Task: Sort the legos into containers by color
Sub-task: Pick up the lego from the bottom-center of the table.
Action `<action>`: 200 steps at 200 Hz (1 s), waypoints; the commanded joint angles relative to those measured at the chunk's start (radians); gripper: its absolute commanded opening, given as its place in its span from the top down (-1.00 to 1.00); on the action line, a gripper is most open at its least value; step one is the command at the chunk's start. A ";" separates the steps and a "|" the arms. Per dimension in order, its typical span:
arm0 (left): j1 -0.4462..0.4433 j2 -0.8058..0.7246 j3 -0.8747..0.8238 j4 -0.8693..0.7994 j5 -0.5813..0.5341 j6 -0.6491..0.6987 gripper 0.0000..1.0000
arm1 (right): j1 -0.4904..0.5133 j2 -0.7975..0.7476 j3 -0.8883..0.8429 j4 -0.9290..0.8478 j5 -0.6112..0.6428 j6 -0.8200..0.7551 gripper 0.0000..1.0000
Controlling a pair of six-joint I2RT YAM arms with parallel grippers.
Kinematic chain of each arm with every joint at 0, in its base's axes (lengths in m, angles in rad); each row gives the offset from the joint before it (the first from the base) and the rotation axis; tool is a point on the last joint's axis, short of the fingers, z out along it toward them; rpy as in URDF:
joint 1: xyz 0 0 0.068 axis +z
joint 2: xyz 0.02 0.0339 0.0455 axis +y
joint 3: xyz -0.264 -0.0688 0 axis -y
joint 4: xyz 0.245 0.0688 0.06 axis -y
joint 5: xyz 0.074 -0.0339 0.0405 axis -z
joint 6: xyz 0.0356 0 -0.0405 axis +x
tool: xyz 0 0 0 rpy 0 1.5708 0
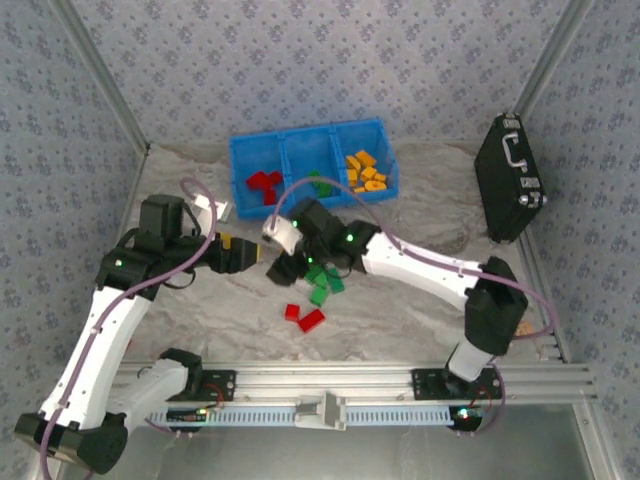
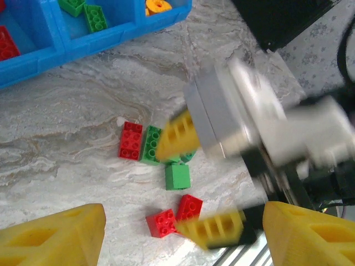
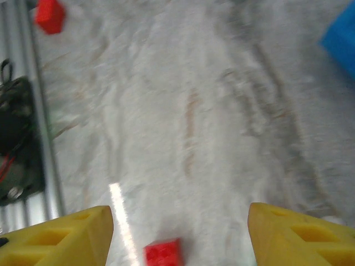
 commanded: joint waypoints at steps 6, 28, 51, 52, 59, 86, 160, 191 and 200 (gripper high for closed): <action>0.008 -0.015 0.014 0.094 0.055 0.015 -0.51 | 0.018 -0.043 -0.119 0.081 -0.040 -0.040 -0.40; 0.007 -0.009 0.027 0.086 0.090 0.012 -0.52 | 0.041 -0.048 -0.193 0.092 -0.050 -0.058 -0.41; 0.009 -0.015 0.029 0.085 0.079 -0.002 -0.53 | 0.072 -0.046 -0.266 0.125 0.000 -0.111 -0.42; 0.009 -0.016 0.029 0.085 0.078 -0.003 -0.54 | 0.073 -0.046 -0.270 0.128 0.002 -0.113 -0.42; 0.009 -0.022 0.031 0.084 0.073 -0.009 -0.54 | 0.078 -0.043 -0.295 0.152 0.012 -0.123 -0.42; 0.009 -0.050 0.053 0.065 0.038 -0.010 -0.57 | 0.091 -0.011 -0.323 0.190 0.027 -0.142 -0.46; 0.014 -0.059 0.066 0.059 0.006 -0.004 -0.66 | 0.136 0.157 -0.198 0.107 0.178 -0.174 -0.53; 0.014 -0.064 0.067 0.051 0.000 0.006 -0.68 | 0.134 0.199 -0.162 0.072 0.201 -0.178 -0.53; 0.014 -0.066 0.070 0.047 -0.001 0.012 -0.68 | 0.133 0.205 -0.160 0.064 0.200 -0.179 -0.53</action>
